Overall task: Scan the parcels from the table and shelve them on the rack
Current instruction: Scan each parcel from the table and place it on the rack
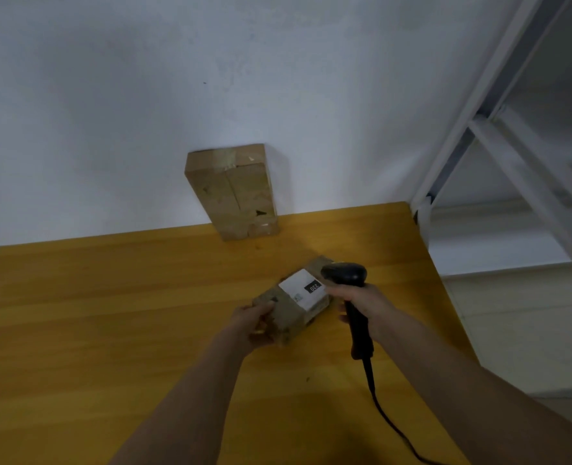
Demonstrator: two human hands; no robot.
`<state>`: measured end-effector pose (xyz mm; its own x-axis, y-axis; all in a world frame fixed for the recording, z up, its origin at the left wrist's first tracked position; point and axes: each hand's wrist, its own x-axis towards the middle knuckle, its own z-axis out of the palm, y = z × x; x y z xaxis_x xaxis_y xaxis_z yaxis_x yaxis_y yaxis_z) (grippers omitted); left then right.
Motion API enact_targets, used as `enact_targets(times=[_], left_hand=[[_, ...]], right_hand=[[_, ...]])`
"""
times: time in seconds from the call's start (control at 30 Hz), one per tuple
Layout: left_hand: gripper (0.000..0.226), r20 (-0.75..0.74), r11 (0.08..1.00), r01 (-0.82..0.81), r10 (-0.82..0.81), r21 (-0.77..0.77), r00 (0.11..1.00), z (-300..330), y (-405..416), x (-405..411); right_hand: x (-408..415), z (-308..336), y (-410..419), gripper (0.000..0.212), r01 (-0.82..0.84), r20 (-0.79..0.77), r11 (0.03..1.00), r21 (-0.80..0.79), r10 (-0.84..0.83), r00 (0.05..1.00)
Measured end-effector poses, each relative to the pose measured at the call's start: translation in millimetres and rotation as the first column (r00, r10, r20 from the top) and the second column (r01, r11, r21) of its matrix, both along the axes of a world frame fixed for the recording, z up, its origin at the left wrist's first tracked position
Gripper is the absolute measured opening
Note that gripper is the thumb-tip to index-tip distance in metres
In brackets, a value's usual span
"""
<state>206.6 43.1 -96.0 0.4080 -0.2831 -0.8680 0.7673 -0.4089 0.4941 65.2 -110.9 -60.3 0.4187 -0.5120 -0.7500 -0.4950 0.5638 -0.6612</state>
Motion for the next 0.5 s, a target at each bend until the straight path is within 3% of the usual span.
enact_targets(times=[0.07, 0.13, 0.2, 0.23, 0.33, 0.4, 0.5], left_hand=[[0.041, -0.154, 0.98, -0.169, 0.153, -0.103, 0.976, 3, 0, -10], [0.07, -0.3, 0.906, -0.328, 0.246, -0.267, 0.922, 0, 0, -23], [0.103, -0.382, 0.82, -0.38, 0.217, -0.427, 0.898, -2, -1, -37], [0.108, -0.408, 0.782, -0.394, 0.197, -0.483, 0.892, -2, -3, -44], [0.101, -0.42, 0.735, -0.35, 0.097, -0.581, 0.902, 2, -13, -63], [0.087, -0.387, 0.781, -0.248, 0.009, -0.573, 0.922, 3, -18, -70], [0.059, -0.266, 0.901, -0.013, -0.114, -0.433, 0.957, 16, -24, -71]], right_hand=[[-2, 2, -1, 0.039, 0.019, -0.004, 1.0, -0.012, -0.019, 1.0], [-2, 4, 0, 0.039, 0.048, -0.001, 0.998, -0.035, -0.048, 0.999], [-1, 7, 2, 0.047, 0.071, 0.007, 0.993, -0.091, -0.071, 0.997], [0, 9, 3, 0.05, 0.072, 0.017, 0.989, -0.126, -0.07, 0.997], [2, 15, 4, 0.045, 0.029, 0.088, 0.986, -0.166, -0.014, 0.996], [2, 19, 4, 0.036, -0.01, 0.125, 0.981, -0.193, 0.035, 0.991], [-2, 26, -1, 0.028, -0.059, 0.083, 0.951, -0.304, 0.088, 0.993]])
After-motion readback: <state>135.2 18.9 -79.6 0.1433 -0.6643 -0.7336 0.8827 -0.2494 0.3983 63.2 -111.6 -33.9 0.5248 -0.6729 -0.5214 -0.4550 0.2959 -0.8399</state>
